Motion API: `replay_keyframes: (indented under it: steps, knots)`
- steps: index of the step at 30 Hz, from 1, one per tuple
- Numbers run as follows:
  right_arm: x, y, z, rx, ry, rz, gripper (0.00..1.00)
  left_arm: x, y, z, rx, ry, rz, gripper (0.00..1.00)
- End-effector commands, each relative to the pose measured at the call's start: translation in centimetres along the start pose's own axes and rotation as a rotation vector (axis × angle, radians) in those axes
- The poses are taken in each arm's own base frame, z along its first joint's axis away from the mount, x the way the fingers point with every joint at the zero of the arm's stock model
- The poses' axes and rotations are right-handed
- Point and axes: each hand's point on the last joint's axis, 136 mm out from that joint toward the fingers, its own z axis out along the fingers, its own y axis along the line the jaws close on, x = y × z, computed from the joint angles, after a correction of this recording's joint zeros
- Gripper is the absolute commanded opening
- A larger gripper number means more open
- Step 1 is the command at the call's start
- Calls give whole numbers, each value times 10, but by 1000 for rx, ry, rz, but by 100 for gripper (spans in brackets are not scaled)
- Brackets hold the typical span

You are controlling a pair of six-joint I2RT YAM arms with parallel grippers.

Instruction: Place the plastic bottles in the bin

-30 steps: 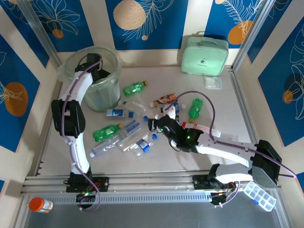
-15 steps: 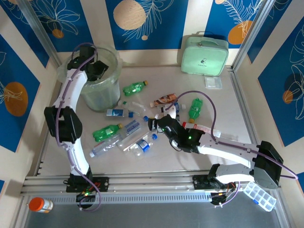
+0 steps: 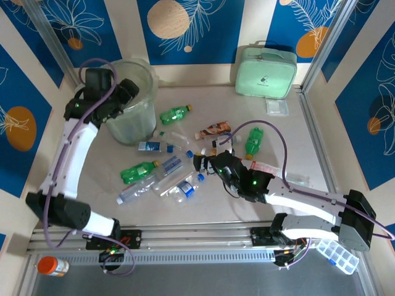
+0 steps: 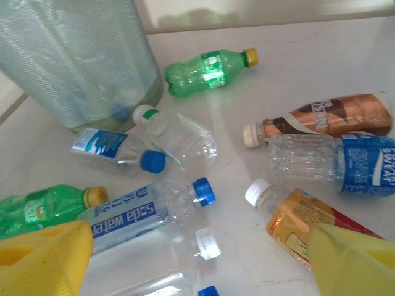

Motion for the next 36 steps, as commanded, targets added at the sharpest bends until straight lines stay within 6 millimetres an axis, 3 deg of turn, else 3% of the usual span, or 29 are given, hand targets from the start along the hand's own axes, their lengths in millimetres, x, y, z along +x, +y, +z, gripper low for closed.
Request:
replay_keyframes:
  steps: [1, 5, 8, 12, 20, 24, 32, 36]
  knots:
    - [-12, 14, -9, -101, -53, -11, 90, 25, 0, -35, 3, -45, 113, 80]
    - [-14, 11, -12, -105, -56, -15, 89, 76, -5, -58, 59, -17, 259, 79]
    - [-14, 11, -13, -129, -48, 4, 87, 113, -1, -61, 111, 61, 330, 79]
    - [-15, 6, -13, -127, -52, 19, 86, 164, 2, -54, 180, 161, 471, 76]
    - [-15, -15, -3, -18, -25, -16, 82, 232, 0, -18, 194, 196, 712, 76]
    - [-20, -60, 2, 229, 4, -32, 81, 256, -12, -9, 337, 178, 778, 76]
    - [-30, -139, -2, 437, 97, 131, 83, 274, 3, 0, 422, 169, 696, 77]
    - [-36, -176, -3, 529, 130, 172, 84, 269, 15, 4, 387, 126, 688, 77]
